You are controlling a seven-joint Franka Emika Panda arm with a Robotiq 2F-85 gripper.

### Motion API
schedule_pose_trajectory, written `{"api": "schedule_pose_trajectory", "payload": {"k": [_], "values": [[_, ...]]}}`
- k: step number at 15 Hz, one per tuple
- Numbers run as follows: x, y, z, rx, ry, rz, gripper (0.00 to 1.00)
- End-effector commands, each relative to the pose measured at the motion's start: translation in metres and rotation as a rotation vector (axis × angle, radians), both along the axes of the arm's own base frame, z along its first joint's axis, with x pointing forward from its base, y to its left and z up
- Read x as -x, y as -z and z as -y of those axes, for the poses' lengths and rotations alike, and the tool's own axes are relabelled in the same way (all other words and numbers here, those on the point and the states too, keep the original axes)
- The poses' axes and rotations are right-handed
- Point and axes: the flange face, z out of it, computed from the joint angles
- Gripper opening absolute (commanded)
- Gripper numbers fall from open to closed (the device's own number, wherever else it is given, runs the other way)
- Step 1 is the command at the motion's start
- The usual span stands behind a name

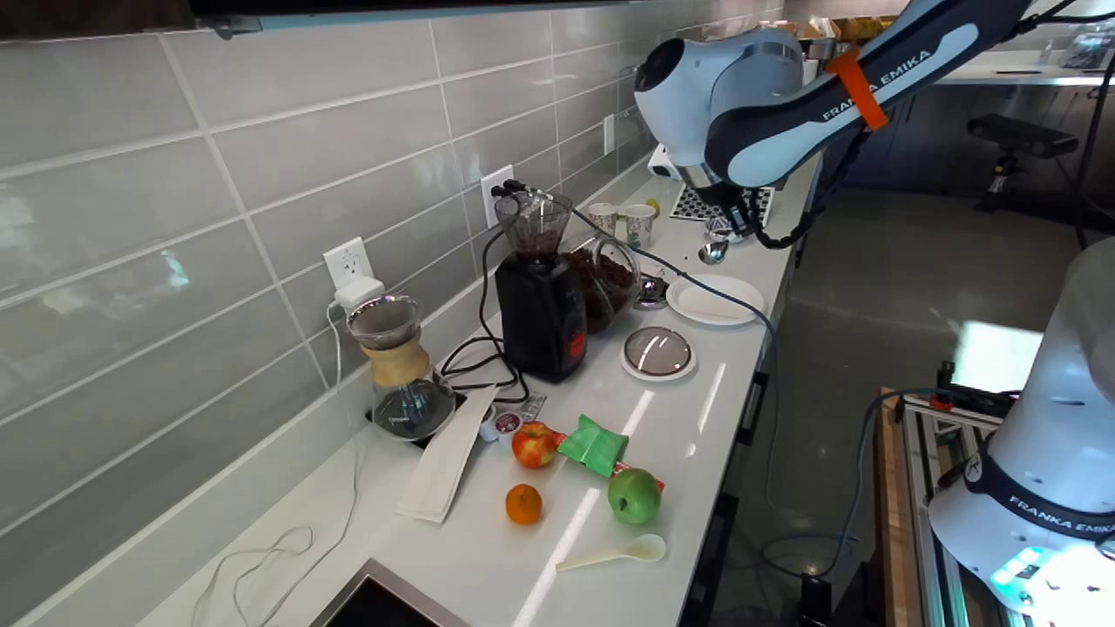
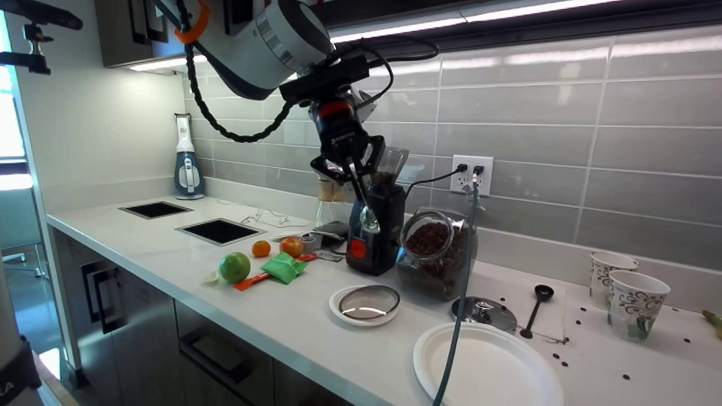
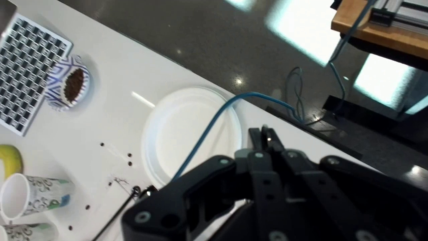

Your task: Take a scoop of coffee grounds and place them in the coffee blender

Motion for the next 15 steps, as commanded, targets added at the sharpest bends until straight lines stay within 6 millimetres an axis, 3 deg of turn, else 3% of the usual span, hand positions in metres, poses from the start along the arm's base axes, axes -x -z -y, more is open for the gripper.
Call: {"api": "schedule_pose_trajectory", "payload": {"k": [1, 10, 15], "values": [[-0.005, 0.011, 0.012, 0.106, 0.015, 0.062, 0.01], [-0.045, 0.037, 0.014, 0.113, -0.136, 0.285, 0.01], [-0.053, 0.056, 0.020, 0.096, -0.153, 0.316, 0.01]]}}
